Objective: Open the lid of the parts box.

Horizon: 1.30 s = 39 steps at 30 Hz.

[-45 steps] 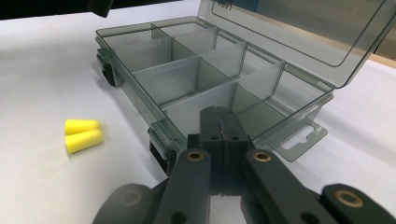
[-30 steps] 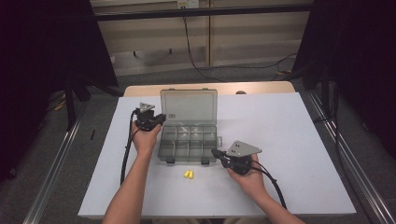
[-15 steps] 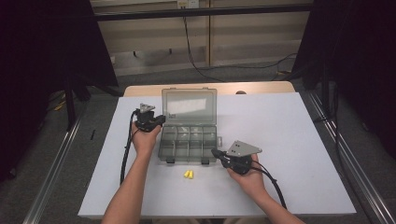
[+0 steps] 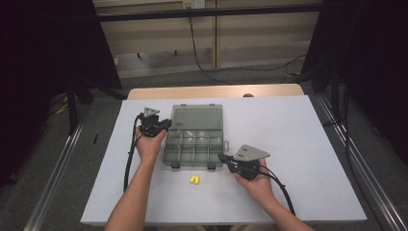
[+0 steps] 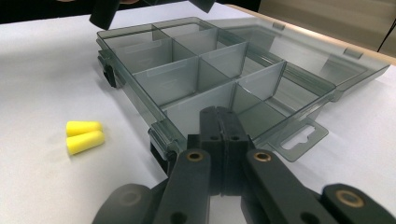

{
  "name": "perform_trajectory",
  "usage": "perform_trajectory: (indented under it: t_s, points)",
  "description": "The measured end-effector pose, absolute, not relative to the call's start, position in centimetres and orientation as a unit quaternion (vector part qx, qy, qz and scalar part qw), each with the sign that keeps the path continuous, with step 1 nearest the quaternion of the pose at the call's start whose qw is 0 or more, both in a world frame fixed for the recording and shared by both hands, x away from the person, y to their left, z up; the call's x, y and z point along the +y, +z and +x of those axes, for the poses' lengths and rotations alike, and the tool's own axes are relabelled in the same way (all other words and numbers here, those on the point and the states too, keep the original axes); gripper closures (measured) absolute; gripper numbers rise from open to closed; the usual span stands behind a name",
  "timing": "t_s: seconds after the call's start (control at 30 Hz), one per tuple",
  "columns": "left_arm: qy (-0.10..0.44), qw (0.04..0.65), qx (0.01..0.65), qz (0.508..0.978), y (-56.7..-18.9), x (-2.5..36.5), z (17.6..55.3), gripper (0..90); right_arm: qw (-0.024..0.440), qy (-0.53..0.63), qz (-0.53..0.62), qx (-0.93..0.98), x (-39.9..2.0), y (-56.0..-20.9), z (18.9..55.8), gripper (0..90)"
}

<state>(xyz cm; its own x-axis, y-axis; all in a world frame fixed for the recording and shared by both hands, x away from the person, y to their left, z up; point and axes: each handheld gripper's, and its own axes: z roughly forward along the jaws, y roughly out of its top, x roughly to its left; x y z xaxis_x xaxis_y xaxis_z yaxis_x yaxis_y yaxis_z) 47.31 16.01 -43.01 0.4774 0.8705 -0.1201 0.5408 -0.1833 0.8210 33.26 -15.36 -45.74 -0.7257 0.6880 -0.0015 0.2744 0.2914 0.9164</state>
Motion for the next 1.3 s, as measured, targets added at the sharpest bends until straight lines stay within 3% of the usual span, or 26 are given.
perform_trajectory:
  t_s: [0.3, 0.67, 1.3]
  points:
    - [0.189, 0.450, 0.458, 0.743, -41.7, 16.6, 45.3, 77.9, 0.191, 0.532, 0.330, 0.756, -16.0, -45.3, 33.4, 84.5]
    - [0.189, 0.467, 0.447, 0.739, -40.6, 17.3, 42.6, 71.6, 0.183, 0.554, 0.358, 0.729, -18.0, -44.0, 32.3, 69.6]
    - [0.177, 0.492, 0.426, 0.738, -40.1, 17.7, 38.6, 48.9, 0.210, 0.558, 0.366, 0.715, -20.1, -43.2, 30.8, 40.2]
